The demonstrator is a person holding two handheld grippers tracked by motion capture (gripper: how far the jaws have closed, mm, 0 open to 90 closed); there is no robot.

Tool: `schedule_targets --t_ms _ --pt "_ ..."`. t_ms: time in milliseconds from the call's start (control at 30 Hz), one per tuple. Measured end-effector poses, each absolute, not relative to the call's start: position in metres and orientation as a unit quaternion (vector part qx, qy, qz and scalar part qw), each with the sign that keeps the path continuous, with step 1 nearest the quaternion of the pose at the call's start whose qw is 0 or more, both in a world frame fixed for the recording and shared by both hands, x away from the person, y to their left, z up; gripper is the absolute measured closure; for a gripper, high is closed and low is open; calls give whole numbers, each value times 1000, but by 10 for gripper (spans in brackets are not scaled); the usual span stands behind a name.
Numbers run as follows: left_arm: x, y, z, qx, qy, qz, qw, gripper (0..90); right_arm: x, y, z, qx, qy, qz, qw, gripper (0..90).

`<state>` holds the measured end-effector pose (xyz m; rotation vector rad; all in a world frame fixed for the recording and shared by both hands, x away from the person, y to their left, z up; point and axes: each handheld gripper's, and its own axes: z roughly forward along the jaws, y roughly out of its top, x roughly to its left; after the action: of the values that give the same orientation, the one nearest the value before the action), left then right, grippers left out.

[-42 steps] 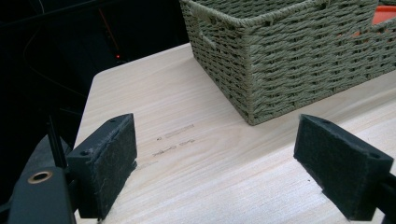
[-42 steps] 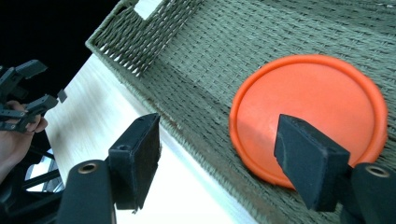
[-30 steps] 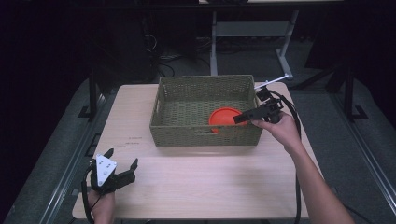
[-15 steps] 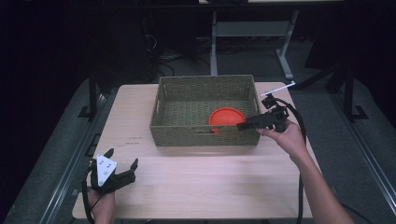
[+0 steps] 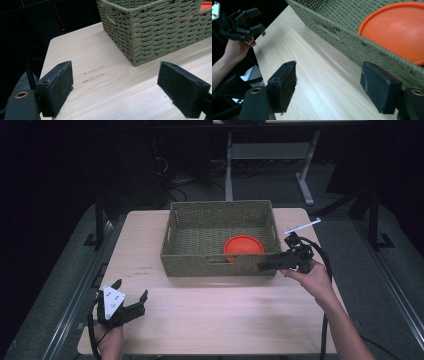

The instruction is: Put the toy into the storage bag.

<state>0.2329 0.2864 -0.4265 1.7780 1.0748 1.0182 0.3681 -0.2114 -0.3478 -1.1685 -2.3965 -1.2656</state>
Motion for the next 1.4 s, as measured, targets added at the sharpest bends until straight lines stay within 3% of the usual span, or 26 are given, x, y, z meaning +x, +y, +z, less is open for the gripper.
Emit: schedule_targets --t_ms 1400 --pt "232 287 -427 702 431 402 401 127 321 -249 -409 -424 -797 -415 112 268"
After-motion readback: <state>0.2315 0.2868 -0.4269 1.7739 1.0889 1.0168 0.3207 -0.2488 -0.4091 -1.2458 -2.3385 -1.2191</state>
